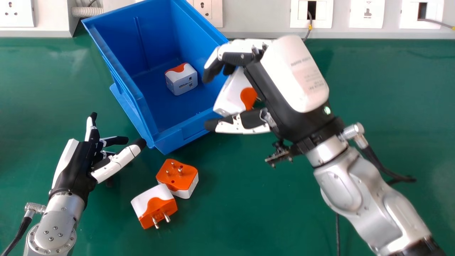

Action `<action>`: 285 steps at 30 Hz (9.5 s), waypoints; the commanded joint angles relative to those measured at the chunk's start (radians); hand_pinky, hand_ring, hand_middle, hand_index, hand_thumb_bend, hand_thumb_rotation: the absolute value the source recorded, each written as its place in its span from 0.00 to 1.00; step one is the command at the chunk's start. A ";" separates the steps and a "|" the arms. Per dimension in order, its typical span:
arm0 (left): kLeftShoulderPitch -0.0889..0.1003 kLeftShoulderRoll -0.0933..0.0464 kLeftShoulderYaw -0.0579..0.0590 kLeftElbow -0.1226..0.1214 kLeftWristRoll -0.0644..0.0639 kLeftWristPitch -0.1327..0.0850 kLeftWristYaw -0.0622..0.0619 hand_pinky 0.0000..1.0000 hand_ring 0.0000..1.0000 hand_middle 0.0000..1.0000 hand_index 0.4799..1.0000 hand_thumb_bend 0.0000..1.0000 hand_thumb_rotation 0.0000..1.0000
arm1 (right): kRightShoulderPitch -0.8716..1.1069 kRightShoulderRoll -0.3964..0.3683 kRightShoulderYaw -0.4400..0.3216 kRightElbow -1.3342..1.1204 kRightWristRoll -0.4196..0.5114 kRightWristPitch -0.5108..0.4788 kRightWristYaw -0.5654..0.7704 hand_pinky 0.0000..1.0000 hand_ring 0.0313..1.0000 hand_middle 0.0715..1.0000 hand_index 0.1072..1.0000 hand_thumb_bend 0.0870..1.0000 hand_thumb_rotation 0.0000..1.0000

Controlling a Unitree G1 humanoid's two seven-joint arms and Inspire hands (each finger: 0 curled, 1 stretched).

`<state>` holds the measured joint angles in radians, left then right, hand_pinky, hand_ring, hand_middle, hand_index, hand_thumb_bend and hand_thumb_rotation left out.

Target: Pick all objects and put in blue box

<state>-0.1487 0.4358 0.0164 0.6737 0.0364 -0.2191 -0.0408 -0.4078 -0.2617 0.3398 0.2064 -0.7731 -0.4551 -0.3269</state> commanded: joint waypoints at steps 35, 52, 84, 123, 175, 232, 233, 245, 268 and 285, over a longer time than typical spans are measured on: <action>0.022 -0.058 -0.054 0.164 0.040 0.021 -0.049 0.55 0.65 0.78 0.71 0.76 0.54 | -0.666 0.167 0.286 0.930 -0.211 -0.065 -0.429 0.36 0.47 0.51 0.42 0.45 0.00; 0.013 -0.053 -0.058 0.179 0.046 0.016 -0.050 0.55 0.65 0.78 0.71 0.77 0.54 | -0.704 0.220 0.333 0.994 -0.206 -0.010 -0.463 0.36 0.48 0.50 0.41 0.45 0.00; 0.018 -0.054 -0.061 0.172 0.049 0.010 -0.049 0.56 0.65 0.78 0.71 0.77 0.54 | -0.740 0.264 0.355 1.051 -0.190 0.029 -0.366 0.36 0.49 0.50 0.42 0.45 0.00; 0.023 -0.054 -0.062 0.162 0.049 0.018 -0.049 0.55 0.65 0.78 0.71 0.76 0.54 | -0.688 0.236 0.350 0.939 -0.160 0.108 -0.362 0.58 0.69 0.78 0.81 0.70 0.07; 0.110 -0.036 -0.058 0.015 0.040 0.073 -0.058 0.55 0.65 0.78 0.71 0.77 0.54 | 0.263 0.111 0.204 0.079 0.056 0.099 0.045 0.57 0.68 0.76 0.80 0.78 0.18; 0.121 -0.049 -0.061 -0.032 0.048 0.114 -0.035 0.53 0.64 0.74 0.63 0.68 0.44 | 0.190 0.108 0.263 -0.092 -0.017 0.033 0.183 0.64 0.75 0.79 0.71 0.83 0.19; 0.121 -0.049 -0.062 -0.032 0.050 0.118 -0.033 0.53 0.64 0.74 0.63 0.68 0.44 | 0.188 0.110 0.265 -0.084 -0.020 0.027 0.177 0.64 0.75 0.79 0.71 0.83 0.19; 0.124 -0.047 -0.062 -0.024 0.055 0.078 -0.032 0.53 0.62 0.71 0.58 0.75 0.51 | 0.121 0.112 0.326 0.052 -0.058 -0.015 0.197 0.65 0.76 0.78 0.70 0.82 0.20; 0.104 -0.052 -0.063 -0.009 0.065 0.105 -0.029 0.57 0.64 0.71 0.60 0.69 0.42 | -0.114 0.151 0.457 0.466 -0.163 -0.106 0.087 0.66 0.76 0.75 0.69 0.77 0.17; 0.111 -0.053 -0.062 -0.019 0.063 0.098 -0.029 0.57 0.64 0.72 0.60 0.66 0.38 | -0.103 0.159 0.465 0.453 -0.154 -0.060 0.136 0.66 0.76 0.75 0.70 0.76 0.17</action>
<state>-0.1104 0.4312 0.0128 0.5976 0.0605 -0.1862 -0.0189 -0.5090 -0.1083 0.7929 0.6648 -0.9229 -0.5275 -0.2213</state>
